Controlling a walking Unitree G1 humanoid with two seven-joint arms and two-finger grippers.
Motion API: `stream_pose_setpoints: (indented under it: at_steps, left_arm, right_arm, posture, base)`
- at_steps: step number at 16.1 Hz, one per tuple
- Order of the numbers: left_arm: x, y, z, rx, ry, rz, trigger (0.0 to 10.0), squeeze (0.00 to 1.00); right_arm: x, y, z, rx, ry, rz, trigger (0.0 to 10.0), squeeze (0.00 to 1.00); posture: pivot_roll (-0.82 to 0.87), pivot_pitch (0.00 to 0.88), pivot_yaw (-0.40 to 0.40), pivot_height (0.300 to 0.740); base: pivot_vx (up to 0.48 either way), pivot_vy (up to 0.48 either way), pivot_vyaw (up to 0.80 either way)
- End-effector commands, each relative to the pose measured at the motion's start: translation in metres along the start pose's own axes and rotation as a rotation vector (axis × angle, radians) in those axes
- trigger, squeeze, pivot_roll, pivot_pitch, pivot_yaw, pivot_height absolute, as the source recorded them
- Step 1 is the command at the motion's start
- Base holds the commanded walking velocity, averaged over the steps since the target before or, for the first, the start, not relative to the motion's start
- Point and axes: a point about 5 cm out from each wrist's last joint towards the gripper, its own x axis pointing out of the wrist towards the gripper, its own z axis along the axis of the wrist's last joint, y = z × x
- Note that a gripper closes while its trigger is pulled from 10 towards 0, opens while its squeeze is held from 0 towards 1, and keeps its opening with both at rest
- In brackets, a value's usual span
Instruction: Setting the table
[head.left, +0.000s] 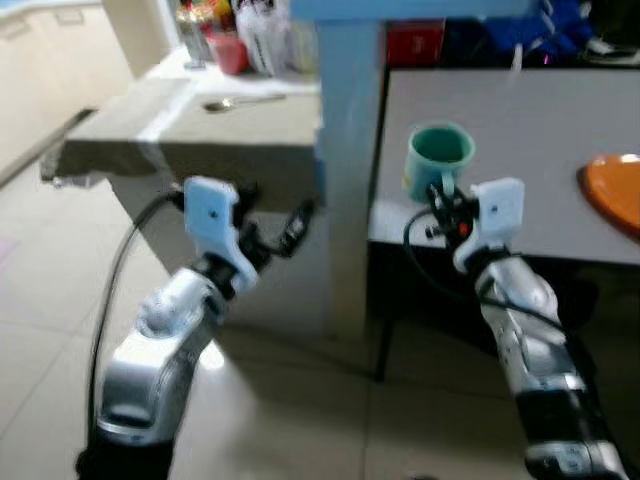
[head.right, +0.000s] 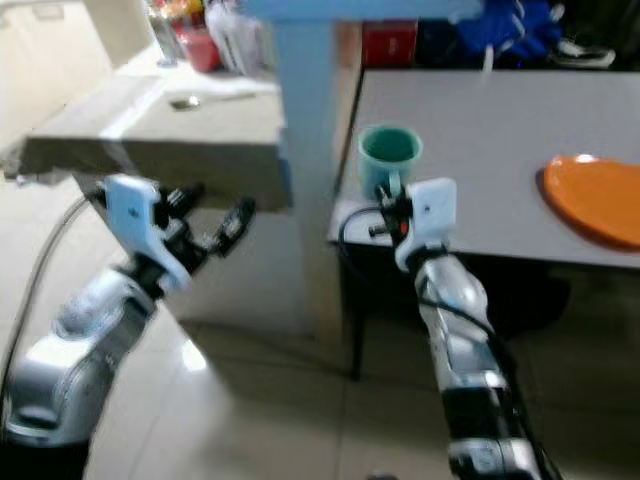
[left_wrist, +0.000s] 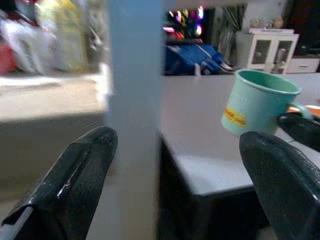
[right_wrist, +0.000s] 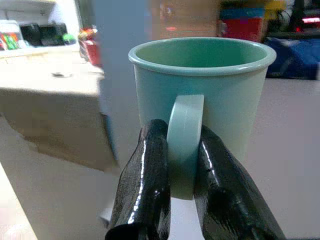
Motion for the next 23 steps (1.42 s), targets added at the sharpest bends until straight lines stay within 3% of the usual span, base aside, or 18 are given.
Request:
stream_pose_setpoints:
  at_steps: [1,4,10,23]
  left_arm:
    - [0.0,0.002,0.005,0.023,-0.009,-0.008,10.0,0.0]
    - [0.003,-0.006,0.004,0.009,0.002,-0.068,10.0,0.0]
    - [0.01,-0.004,0.005,0.047,0.007,-0.075,10.0,0.0]
    - [0.01,-0.005,0.005,0.037,-0.002,-0.076,10.0,0.0]
  right_arm:
    - [0.003,0.002,0.01,-0.003,-0.044,0.008,0.0,0.0]
    - [0.004,0.002,0.009,-0.003,-0.041,0.006,0.0,0.0]
    - [0.002,0.002,0.008,-0.003,-0.042,-0.002,0.0,0.0]
    - [0.006,0.005,0.011,-0.014,-0.055,0.006,0.0,0.0]
  posture:
    - [-0.22,0.0,0.113,0.74]
    - [-0.22,0.0,0.113,0.74]
    - [-0.22,0.0,0.122,0.74]
    - [-0.22,0.0,0.121,0.74]
  base:
    - [0.0,-0.42,0.0]
    - [0.0,-0.419,0.0]
    - [0.267,-0.395,0.0]
    - [0.261,-0.308,0.0]
